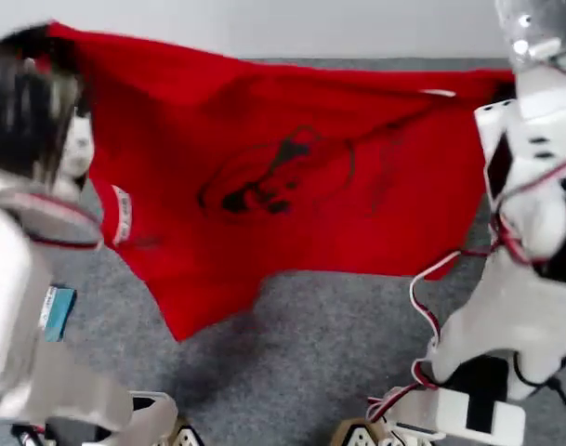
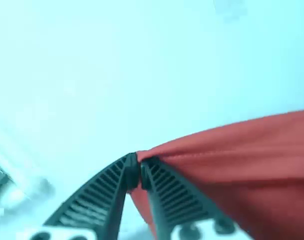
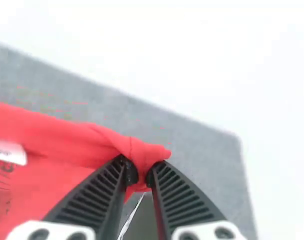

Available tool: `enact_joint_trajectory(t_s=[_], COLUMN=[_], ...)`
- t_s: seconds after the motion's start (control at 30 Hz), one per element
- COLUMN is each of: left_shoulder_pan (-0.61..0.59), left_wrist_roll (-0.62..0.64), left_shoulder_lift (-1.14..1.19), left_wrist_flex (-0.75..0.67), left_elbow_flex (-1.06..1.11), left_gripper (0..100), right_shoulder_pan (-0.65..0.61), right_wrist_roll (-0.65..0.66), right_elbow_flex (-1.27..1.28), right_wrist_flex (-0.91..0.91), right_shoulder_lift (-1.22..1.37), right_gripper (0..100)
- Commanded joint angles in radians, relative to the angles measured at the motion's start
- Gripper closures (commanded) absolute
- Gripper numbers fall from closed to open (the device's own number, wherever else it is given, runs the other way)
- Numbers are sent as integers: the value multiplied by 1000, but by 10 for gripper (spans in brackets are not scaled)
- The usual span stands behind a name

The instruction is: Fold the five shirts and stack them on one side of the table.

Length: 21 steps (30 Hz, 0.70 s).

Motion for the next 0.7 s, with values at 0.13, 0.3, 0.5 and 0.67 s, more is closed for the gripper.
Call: enact_joint_trajectory(t_s=[0.13, 0.3, 0.5, 0.67], left_shoulder_pan=[-14, -83, -161, -158], left_wrist_roll=[-192, -250, -250, -247], left_shoulder_lift=[-23, -23, -34, -51], left_wrist_flex=[49, 103, 103, 109], left_elbow_flex=[-255, -395, -478, -389], left_gripper=[995, 995, 995, 995], right_shoulder_pan=[125, 183, 245, 243], right_wrist_roll=[32, 97, 144, 169], right_elbow_flex=[-84, -75, 118, 353], right_wrist_flex=[39, 41, 41, 33], right_shoulder_lift=[-87, -166, -311, -412], right_gripper=[988, 988, 988, 988])
